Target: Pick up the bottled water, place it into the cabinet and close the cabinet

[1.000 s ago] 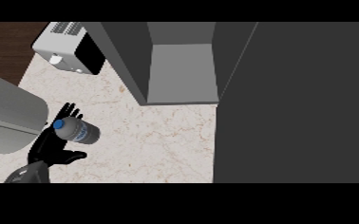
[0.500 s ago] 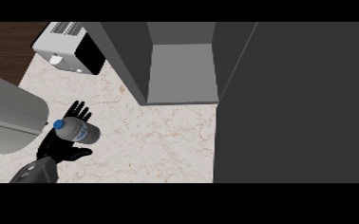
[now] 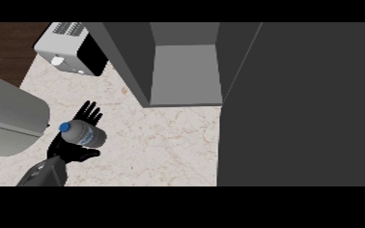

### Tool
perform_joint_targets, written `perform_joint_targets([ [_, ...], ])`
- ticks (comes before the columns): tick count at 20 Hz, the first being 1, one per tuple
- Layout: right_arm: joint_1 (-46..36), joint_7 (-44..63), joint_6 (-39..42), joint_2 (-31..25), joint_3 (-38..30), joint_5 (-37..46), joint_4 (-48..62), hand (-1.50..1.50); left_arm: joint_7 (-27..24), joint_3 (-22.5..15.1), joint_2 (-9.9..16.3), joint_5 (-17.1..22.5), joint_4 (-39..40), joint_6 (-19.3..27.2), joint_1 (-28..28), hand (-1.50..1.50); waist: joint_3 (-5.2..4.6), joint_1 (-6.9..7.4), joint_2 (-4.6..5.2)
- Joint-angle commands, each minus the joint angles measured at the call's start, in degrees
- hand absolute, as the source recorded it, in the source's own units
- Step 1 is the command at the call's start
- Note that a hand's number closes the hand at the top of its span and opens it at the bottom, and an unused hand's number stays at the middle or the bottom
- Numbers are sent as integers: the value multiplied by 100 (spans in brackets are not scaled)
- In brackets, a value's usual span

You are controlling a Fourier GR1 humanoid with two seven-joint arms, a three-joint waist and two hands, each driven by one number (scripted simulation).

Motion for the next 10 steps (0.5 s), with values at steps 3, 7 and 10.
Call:
perform_joint_targets([
  [3,-176,147,-215,97,97,124,30,-150,-583,-185,-209,-124,-36,-687,5,150,-21,-7,22],
  [7,-101,-30,-50,-58,-69,115,103,-150,-541,-201,-323,-32,-202,-711,-36,150,-10,40,-5],
  [10,228,-155,38,-94,-26,-68,-62,-150,-511,-171,-342,32,-200,-613,-66,150,-9,20,-11],
])
